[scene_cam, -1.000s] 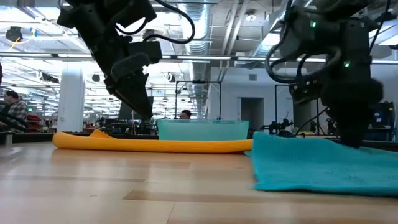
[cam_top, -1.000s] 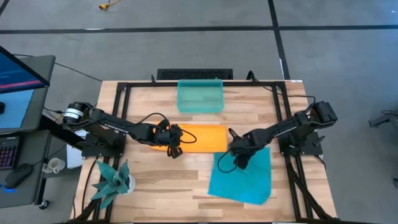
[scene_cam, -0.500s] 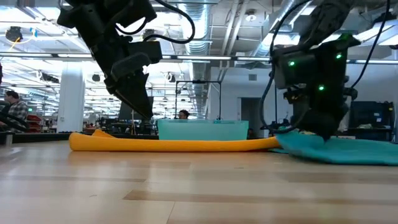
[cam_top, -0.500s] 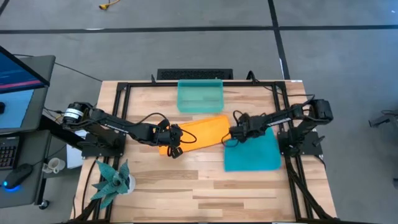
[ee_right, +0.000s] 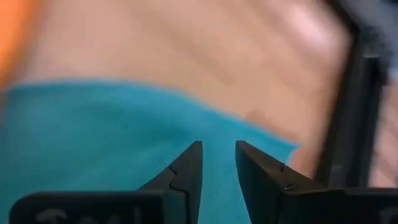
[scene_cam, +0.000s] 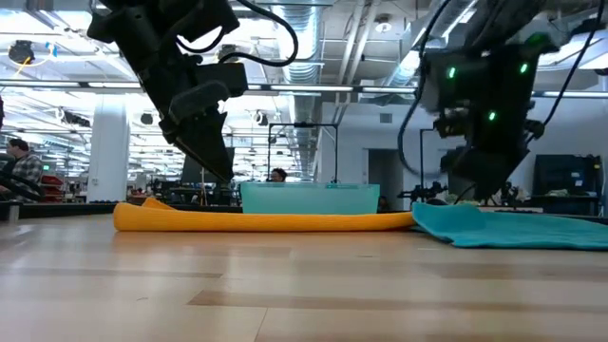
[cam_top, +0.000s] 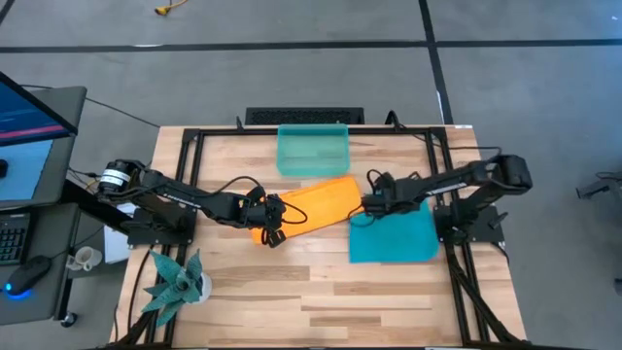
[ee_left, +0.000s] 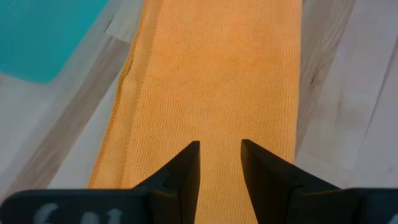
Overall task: Roll microfiber towels into tight, uniform cylinder then place into a basket
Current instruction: Roll the yellow microfiber cloth on the table
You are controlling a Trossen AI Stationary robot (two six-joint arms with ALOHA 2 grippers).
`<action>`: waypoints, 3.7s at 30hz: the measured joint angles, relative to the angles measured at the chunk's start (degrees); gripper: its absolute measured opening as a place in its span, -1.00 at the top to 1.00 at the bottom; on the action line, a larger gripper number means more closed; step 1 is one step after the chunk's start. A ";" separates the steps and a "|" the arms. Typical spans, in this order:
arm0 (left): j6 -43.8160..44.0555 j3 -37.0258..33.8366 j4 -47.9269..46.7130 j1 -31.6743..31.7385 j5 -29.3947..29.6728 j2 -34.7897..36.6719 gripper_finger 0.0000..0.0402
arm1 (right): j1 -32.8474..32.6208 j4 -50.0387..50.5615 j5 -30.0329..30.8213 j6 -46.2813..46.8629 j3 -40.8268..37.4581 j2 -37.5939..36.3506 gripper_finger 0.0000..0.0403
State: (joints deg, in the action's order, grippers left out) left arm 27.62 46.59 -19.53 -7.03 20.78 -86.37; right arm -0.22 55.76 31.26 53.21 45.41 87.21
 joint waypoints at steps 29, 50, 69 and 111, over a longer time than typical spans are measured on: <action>0.61 0.00 1.03 0.00 0.20 0.00 0.45 | -12.19 -19.35 -26.99 -21.77 1.51 6.60 0.40; 0.65 0.00 0.89 -0.02 0.17 0.00 0.45 | 4.59 2.45 1.96 2.58 1.07 6.00 0.40; 0.02 0.00 0.83 -0.04 -5.12 0.00 0.45 | 7.82 11.32 21.05 11.83 1.11 5.83 0.40; -6.27 0.07 3.97 0.00 -3.49 -2.43 0.45 | -12.92 -26.21 -12.15 -38.25 12.28 5.68 0.40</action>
State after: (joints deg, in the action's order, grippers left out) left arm 21.34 46.65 -15.55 -7.03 17.29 -88.80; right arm -13.15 29.55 19.12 14.96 57.69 92.89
